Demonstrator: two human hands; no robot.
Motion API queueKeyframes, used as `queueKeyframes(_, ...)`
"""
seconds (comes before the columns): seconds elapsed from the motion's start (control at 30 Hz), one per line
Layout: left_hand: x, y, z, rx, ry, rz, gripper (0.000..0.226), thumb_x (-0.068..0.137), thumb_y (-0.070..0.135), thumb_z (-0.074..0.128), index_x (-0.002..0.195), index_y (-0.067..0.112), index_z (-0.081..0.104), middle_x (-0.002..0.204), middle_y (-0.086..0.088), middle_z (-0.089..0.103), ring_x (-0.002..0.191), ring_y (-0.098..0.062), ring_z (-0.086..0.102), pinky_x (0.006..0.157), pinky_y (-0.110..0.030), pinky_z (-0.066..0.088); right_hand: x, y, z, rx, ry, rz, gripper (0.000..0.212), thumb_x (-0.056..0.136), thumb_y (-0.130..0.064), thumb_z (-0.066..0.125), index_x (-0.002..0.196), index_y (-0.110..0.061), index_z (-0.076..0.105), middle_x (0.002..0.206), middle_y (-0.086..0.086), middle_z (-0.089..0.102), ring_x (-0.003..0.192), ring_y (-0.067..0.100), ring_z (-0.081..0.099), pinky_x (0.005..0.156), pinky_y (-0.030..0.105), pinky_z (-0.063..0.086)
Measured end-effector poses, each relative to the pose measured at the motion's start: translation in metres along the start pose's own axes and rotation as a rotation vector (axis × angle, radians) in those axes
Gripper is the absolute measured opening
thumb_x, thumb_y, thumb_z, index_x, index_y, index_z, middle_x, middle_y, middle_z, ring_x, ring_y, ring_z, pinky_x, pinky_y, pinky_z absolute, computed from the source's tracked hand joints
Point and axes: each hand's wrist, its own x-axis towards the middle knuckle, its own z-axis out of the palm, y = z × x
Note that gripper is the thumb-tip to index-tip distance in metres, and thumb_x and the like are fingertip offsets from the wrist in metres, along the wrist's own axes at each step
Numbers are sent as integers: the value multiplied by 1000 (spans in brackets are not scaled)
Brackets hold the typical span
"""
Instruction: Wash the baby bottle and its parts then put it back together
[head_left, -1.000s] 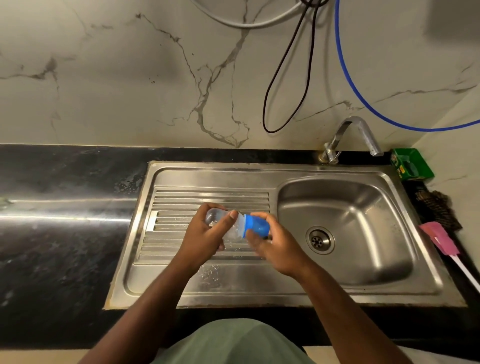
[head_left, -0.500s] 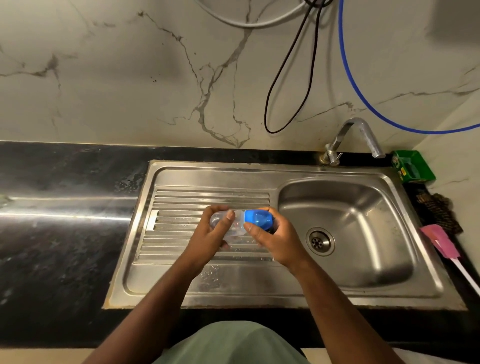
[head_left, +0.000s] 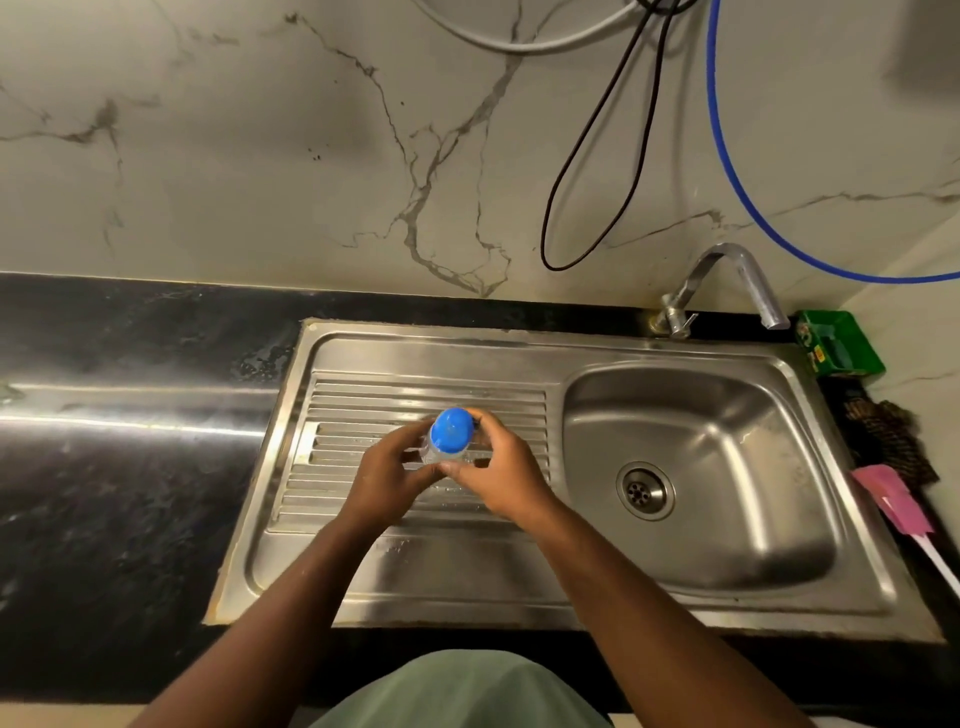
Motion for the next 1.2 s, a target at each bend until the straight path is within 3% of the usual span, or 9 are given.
queueKeyframes(0.1, 7, -15, -1, 36, -37, -50, 57, 85, 21, 86, 138, 29, 66, 121, 18, 73, 110, -5, 69, 94, -29, 58, 16, 13, 16, -44, 10, 11, 58, 83, -22, 85, 132, -33, 58, 123, -17, 65, 116, 5, 61, 95, 26, 50)
queueKeyframes(0.2, 15, -23, 3, 96, -46, -81, 52, 86, 29, 84, 134, 31, 66, 105, 15, 76, 88, -8, 72, 79, -31, 60, 26, 20, 25, -69, 12, 40, 59, 83, -25, 84, 135, -34, 57, 127, -12, 67, 116, 9, 62, 94, 27, 52)
queueKeyframes(0.33, 20, -28, 8, 39, -54, -109, 54, 86, 25, 85, 136, 24, 65, 114, 18, 73, 100, 8, 69, 83, -10, 54, 32, 26, 30, -74, 25, 71, 62, 86, -26, 82, 140, -33, 53, 128, -10, 66, 114, 9, 62, 94, 29, 55)
queueKeyframes(0.43, 21, -33, 9, 19, -71, -134, 57, 85, 17, 86, 138, 17, 64, 119, 15, 72, 105, 13, 66, 87, -5, 51, 33, 33, 34, -84, 37, 86, 63, 83, -34, 84, 138, -36, 53, 127, -12, 67, 113, 9, 64, 94, 30, 56)
queueKeyframes(0.57, 21, -34, 11, 4, -65, -145, 62, 84, 15, 86, 140, 23, 60, 123, 15, 70, 110, 8, 67, 92, -10, 53, 31, 39, 36, -95, 22, 92, 64, 79, -43, 85, 134, -41, 53, 126, -15, 67, 113, 5, 64, 95, 29, 56)
queueKeyframes(0.8, 20, -32, 11, -4, -62, -145, 64, 83, 12, 85, 140, 23, 59, 124, 13, 69, 114, -3, 68, 100, -24, 56, 28, 31, 34, -79, 11, 109, 63, 82, -35, 84, 136, -40, 52, 124, -17, 65, 109, 3, 63, 87, 18, 51)
queueKeyframes(1.03, 10, -30, 10, 27, -71, -125, 66, 81, 18, 90, 138, 25, 57, 115, 23, 67, 100, 15, 66, 82, -7, 53, 20, 30, 32, -101, 12, 131, 67, 80, -37, 85, 137, -39, 51, 127, -14, 66, 111, 8, 65, 95, 33, 57)
queueKeyframes(1.1, 5, -30, 9, 55, -61, -119, 68, 81, 22, 90, 140, 24, 57, 114, 17, 69, 94, 9, 69, 77, -9, 54, 15, 27, 30, -121, 16, 127, 68, 81, -37, 84, 140, -37, 50, 132, -11, 65, 113, 9, 64, 96, 32, 56)
queueKeyframes(1.2, -3, -32, 7, 40, -30, -134, 70, 84, 20, 88, 146, 20, 55, 124, 4, 70, 94, -5, 73, 82, -20, 58, 12, 22, 26, -162, 19, 129, 72, 83, -40, 82, 146, -33, 48, 141, -6, 62, 118, 12, 63, 99, 34, 54)
